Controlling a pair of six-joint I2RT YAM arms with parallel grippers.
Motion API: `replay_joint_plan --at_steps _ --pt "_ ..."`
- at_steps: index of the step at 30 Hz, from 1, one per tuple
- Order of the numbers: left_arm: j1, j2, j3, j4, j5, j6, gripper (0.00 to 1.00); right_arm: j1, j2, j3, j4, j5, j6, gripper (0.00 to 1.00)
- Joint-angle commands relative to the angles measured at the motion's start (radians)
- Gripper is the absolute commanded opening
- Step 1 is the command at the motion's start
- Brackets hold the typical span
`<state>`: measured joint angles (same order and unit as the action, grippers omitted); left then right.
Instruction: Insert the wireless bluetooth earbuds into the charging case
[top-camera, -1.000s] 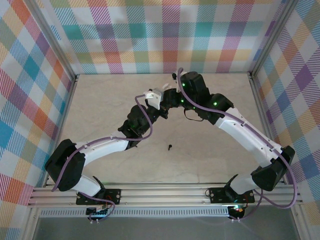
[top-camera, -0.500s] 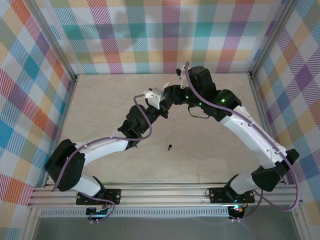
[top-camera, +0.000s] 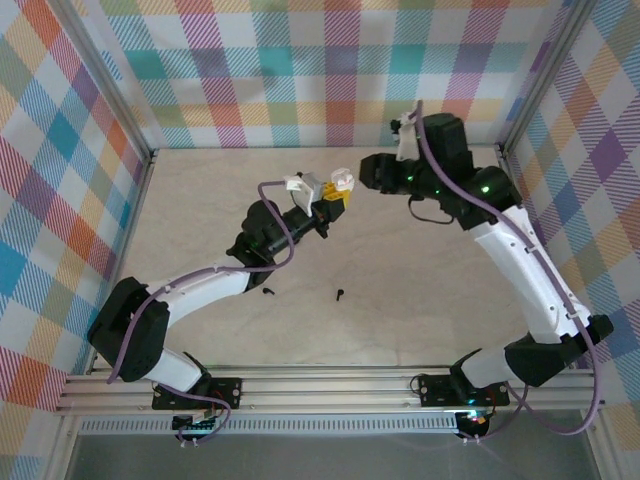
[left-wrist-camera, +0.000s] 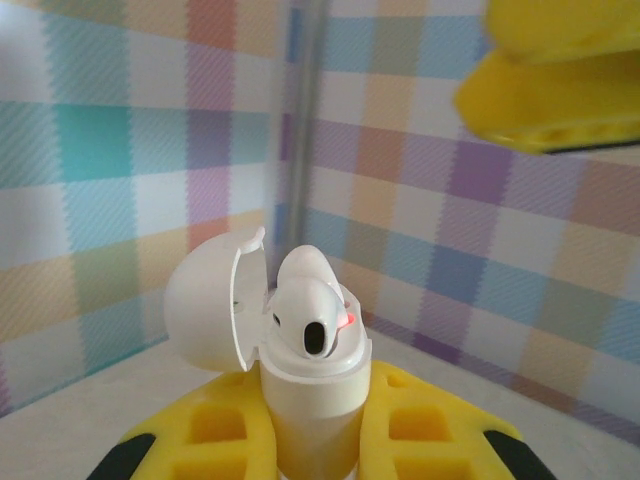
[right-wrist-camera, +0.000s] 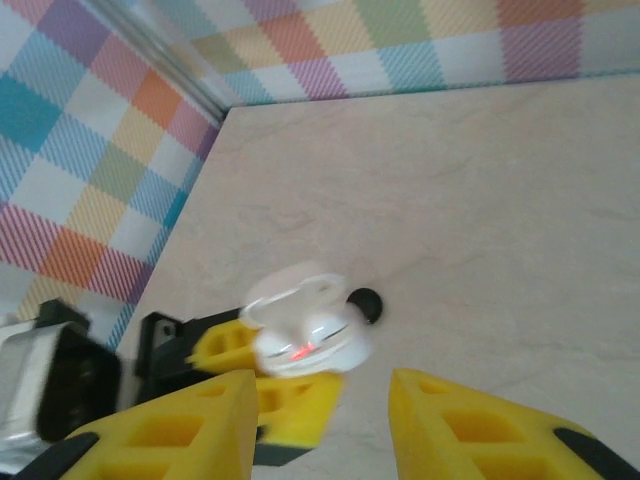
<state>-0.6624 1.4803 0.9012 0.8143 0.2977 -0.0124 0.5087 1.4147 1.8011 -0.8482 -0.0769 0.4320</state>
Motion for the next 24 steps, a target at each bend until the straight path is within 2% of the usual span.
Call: replay_joint_plan --at_steps 1,5,10,13,19,24 --pt "0.037 -0.012 0.022 -0.003 0.33 -0.028 0.0 -0.085 0.009 0.015 -0.051 -0.168 -0.013 0.38" --pt "0.043 -0.023 0.051 -0.108 0.467 0.022 0.0 -0.101 0.064 0.004 -0.026 -0.36 -0.011 0.36" --pt "0.044 -0.04 0.067 -0.215 0.495 0.092 0.0 -0.098 0.111 -0.087 0.097 -0.625 0.046 0.37" --pt "0.044 -0.032 0.084 -0.227 0.518 0.093 0.0 -0.095 0.112 -0.12 0.116 -0.641 0.037 0.39" --pt "0.044 -0.009 0.102 -0.215 0.549 0.074 0.0 -0.096 0.094 -0.129 0.078 -0.553 -0.029 0.43" --pt "0.044 0.002 0.123 -0.237 0.506 0.063 0.0 -0.093 0.107 -0.135 0.059 -0.627 -0.053 0.38"
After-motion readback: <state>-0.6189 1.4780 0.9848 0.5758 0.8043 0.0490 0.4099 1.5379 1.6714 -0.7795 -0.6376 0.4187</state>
